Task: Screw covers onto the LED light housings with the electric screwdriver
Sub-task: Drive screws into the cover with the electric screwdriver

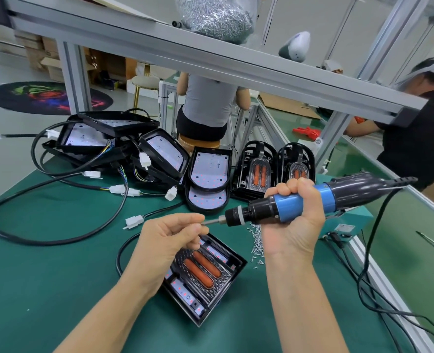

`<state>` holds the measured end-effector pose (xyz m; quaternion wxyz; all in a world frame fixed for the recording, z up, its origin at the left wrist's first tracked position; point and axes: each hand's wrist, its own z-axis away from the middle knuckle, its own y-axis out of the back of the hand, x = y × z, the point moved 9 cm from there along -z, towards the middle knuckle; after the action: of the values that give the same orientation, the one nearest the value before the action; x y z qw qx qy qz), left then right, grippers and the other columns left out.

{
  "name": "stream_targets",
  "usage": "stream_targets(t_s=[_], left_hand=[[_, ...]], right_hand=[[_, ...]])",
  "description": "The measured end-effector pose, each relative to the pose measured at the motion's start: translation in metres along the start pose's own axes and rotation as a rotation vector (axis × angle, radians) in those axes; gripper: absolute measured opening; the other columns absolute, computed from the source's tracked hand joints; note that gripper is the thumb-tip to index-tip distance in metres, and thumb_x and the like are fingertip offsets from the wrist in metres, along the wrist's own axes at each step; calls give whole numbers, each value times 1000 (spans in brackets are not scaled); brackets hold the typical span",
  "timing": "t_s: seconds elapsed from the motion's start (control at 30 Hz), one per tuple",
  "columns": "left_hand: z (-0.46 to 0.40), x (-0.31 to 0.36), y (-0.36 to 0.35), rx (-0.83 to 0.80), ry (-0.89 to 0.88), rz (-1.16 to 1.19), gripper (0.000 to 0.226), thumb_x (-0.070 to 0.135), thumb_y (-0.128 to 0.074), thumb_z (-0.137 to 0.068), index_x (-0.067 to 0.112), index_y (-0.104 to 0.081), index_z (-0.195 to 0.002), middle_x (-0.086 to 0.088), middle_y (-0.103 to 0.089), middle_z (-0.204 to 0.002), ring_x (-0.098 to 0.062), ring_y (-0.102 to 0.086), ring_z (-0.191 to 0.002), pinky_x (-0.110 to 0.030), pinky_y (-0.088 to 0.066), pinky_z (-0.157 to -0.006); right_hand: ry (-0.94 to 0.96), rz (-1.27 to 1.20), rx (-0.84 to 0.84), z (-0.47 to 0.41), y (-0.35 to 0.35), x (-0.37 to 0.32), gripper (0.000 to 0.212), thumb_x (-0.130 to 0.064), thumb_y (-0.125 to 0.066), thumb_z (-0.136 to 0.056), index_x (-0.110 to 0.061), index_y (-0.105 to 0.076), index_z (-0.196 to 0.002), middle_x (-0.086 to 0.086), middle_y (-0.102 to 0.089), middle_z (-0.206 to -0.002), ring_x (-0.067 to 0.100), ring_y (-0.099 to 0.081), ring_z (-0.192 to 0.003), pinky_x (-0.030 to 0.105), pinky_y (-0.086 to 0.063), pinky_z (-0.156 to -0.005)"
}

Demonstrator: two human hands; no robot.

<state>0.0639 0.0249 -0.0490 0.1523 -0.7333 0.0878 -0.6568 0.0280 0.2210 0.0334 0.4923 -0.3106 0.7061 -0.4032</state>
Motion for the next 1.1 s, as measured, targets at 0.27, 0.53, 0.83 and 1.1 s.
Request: stream_targets(t_s=[0.27,0.53,0.83,1.1], left_hand=[[11,15,49,245,-71,-362,34,-3,-72,-77,25,-67,-97,2,-72,-86,-9,-58,-64,-20,-50,-64],[15,-11,96,258,360,-1340,38,63,-49,-84,25,-54,-79,5,-64,-84,-23,-60,-87,-30,-47,-76],[2,-22,81,372,378,-889,24,29,-56,-84,12,-46,-72,-6,-61,-66,-29,-61,-68,-34,-52,-65],[-1,-56,64,416,347,-243,28,4,-60,-86,8,-58,-114,-10,-69,-100,-25,-64,-82,-44,-52,-82]], right_hand=[[-3,-1,-37,-7,2,4,21,-4,-61,-71,-20,-58,-57,-6,-51,-61,8,-52,-53,22,-50,-60],[28,147,-63,-13,6,15,23,-1,-58,-72,-22,-57,-65,-4,-49,-62,10,-50,-54,24,-49,-60],[30,277,-36,-21,14,29,21,0,-61,-71,-18,-50,-72,-1,-45,-63,12,-50,-51,25,-47,-59],[66,348,-42,-26,19,33,23,0,-62,-70,-21,-55,-64,-4,-50,-57,13,-51,-52,26,-45,-60]])
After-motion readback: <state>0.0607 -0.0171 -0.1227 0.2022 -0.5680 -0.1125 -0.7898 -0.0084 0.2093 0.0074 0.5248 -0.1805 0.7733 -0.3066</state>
